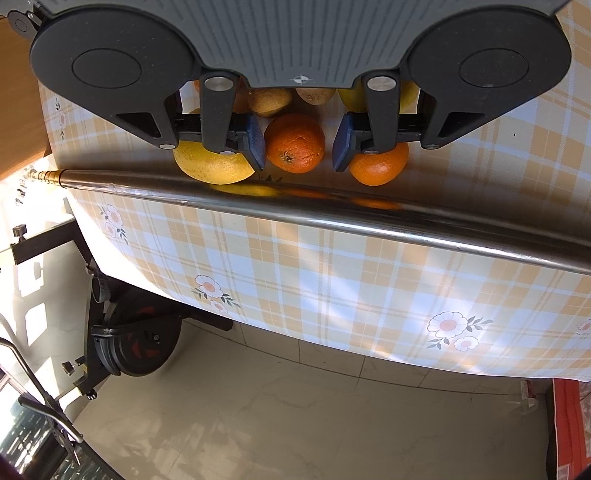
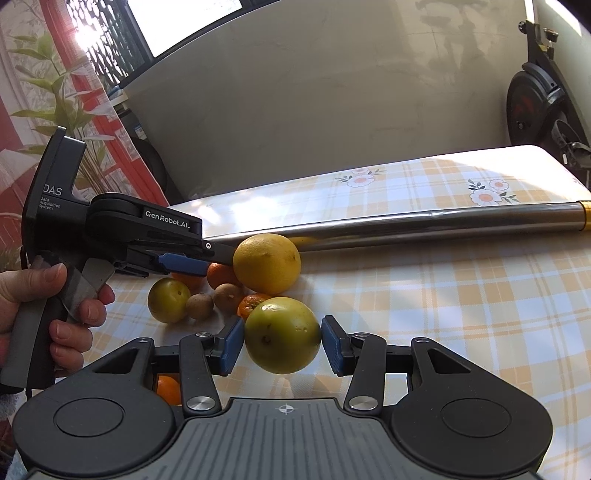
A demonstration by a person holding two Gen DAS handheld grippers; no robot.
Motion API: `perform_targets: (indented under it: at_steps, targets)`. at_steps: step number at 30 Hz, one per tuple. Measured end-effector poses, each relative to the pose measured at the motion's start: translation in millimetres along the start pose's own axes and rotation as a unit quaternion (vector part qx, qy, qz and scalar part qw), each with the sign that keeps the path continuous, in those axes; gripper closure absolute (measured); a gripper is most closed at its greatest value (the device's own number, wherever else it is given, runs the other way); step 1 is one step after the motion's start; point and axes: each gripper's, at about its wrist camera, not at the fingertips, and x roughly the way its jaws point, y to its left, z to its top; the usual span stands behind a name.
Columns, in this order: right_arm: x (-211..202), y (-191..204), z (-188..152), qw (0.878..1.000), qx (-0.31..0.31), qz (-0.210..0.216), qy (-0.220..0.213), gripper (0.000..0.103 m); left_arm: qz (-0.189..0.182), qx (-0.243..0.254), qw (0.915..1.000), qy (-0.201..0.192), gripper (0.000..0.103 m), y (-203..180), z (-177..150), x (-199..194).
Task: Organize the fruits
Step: 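Grasp a tangerine with the left gripper while the right gripper holds the apple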
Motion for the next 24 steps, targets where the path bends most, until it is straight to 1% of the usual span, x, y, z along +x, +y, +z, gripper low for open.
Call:
perform_targets:
  at_steps: [7, 9, 13, 17, 24]
  targets:
    - [0, 0, -1, 1.0, 0.007, 0.004, -0.002, 0.06, -0.01, 0.002, 0.9999, -0.006, 0.061, 2, -4, -1]
    - [-1, 0, -1, 1.0, 0.008, 0.004, -0.003, 0.06, -0.013, 0.002, 0.9999, -0.004, 0.066, 3, -5, -3]
    - [-3, 0, -3, 1.0, 0.009, 0.007, -0.005, 0.06, -0.009, 0.046, 0.9987, -0.018, 0.066, -6, -16, -11]
    - [-2, 1, -4, 1.0, 0.01, 0.008, -0.004, 0.06, -0.012, 0.046, 0.9984, -0.031, 0.066, -6, -20, -23]
    - [-9, 3, -6, 1.0, 0.012, 0.008, -0.011, 0.06, -0.019, 0.076, 0.9951, -0.059, 0.066, -17, -26, -60]
